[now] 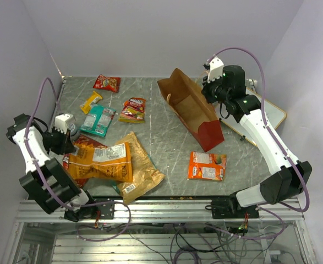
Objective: Place the snacks into the paper bag
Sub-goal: Pick up the snack from the center of the board, then place the snack at the center of the board.
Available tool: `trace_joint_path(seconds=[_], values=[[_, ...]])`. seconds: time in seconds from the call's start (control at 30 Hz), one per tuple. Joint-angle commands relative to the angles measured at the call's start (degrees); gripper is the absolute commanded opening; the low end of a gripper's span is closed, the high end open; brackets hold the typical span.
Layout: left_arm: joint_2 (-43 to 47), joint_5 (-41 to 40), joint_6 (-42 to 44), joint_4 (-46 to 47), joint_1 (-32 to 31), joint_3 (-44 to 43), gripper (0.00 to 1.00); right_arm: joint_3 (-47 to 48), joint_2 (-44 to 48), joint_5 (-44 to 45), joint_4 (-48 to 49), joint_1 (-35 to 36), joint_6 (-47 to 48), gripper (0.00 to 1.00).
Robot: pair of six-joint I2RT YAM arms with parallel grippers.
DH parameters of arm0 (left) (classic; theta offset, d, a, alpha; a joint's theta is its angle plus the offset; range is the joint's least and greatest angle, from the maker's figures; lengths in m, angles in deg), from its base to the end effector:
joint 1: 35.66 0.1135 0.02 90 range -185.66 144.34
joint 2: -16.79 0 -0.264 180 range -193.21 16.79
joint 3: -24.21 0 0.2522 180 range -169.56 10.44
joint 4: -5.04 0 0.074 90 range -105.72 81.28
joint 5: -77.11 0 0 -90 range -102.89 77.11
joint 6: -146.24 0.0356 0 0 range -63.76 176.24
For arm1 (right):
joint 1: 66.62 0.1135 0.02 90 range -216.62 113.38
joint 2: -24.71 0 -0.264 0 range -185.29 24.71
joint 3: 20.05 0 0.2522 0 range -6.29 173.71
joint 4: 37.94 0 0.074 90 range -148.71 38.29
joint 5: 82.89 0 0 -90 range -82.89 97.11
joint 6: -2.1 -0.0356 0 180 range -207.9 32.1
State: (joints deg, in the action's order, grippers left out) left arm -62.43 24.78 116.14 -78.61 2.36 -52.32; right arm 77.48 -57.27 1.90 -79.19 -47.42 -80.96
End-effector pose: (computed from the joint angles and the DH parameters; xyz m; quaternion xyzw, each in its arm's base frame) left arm 0.1939 0.1240 0.2590 0.1896 0.9268 -0.1891 0.2632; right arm 0.3056 0.1099 0.3951 -0.2148 0.8184 0.0950 0.5244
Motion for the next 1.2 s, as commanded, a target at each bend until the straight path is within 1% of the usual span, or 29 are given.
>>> trace_joint_path(seconds=[0.0, 0.1, 0.2, 0.23, 0.3, 0.4, 0.43, 0.47, 0.53, 0.67, 0.73, 0.93, 1.0, 1.07, 1.13, 1.17], values=[[6.2, 12.0, 8.5, -12.1, -1.2, -5.4, 0.07, 0.4, 1.7, -0.8, 1.0, 0.0, 0.8, 0.00], [10.2, 17.7, 6.8, -13.1, -4.1, -8.6, 0.07, 0.2, 1.7, -0.8, 1.1, 0.0, 0.8, 0.00], [14.2, 22.1, -1.4, -8.4, -9.5, -10.2, 0.07, 0.1, 1.6, -0.8, 1.1, 0.1, 1.0, 0.00], [15.8, 23.2, -5.9, -5.0, -12.2, -10.1, 0.07, 0.2, 1.6, -0.8, 1.2, 0.1, 1.0, 0.00], [18.4, 24.5, -19.2, 5.2, -17.6, -8.6, 0.07, 0.4, 1.5, -0.9, 1.1, 0.1, 1.0, 0.00], [22.5, 23.4, -43.4, 26.1, -24.1, -1.9, 0.07, 0.5, 1.3, -1.2, 0.9, 0.1, 1.0, 0.00], [23.5, 21.1, -48.8, 34.0, -25.8, 0.7, 0.07, 0.6, 1.2, -1.1, 0.9, 0.0, 1.1, 0.00], [24.2, 18.8, -52.9, 37.9, -27.4, 2.7, 0.07, 0.5, 1.1, -1.1, 0.8, 0.0, 1.1, 0.00], [24.3, 15.1, -56.1, 41.2, -30.2, 5.4, 0.07, 0.2, 1.2, -1.0, 1.0, 0.1, 1.2, 0.00], [21.8, 9.2, -58.6, 42.4, -32.3, 9.1, 0.07, 0.0, 1.1, -1.0, 1.0, 0.1, 1.3, 0.00], [20.9, 7.8, -57.0, 41.2, -32.4, 9.8, 0.07, 0.2, 0.9, -1.3, 0.9, 0.1, 1.2, 0.00], [20.5, 2.9, -44.9, 36.6, -32.4, 11.5, 0.07, 0.0, 0.6, -4.1, 0.6, 0.1, 1.8, 0.00], [19.2, 1.0, -40.6, 32.3, -32.3, 9.8, 0.07, 0.1, 0.3, -4.4, 0.4, 0.1, 2.0, 0.00], [18.0, 3.3, -37.9, 29.8, -31.6, 8.6, 0.08, 0.3, 0.1, -4.9, 0.1, 0.0, 2.2, 0.00], [16.6, 6.4, -34.2, 27.4, -31.6, 7.5, 0.14, 0.2, 0.1, -5.7, 0.1, 0.1, 2.3, 0.00], [15.6, 6.5, -31.8, 25.6, -31.8, 6.6, 0.16, 0.3, 0.1, -6.0, 0.1, 0.1, 2.3, 0.00]])
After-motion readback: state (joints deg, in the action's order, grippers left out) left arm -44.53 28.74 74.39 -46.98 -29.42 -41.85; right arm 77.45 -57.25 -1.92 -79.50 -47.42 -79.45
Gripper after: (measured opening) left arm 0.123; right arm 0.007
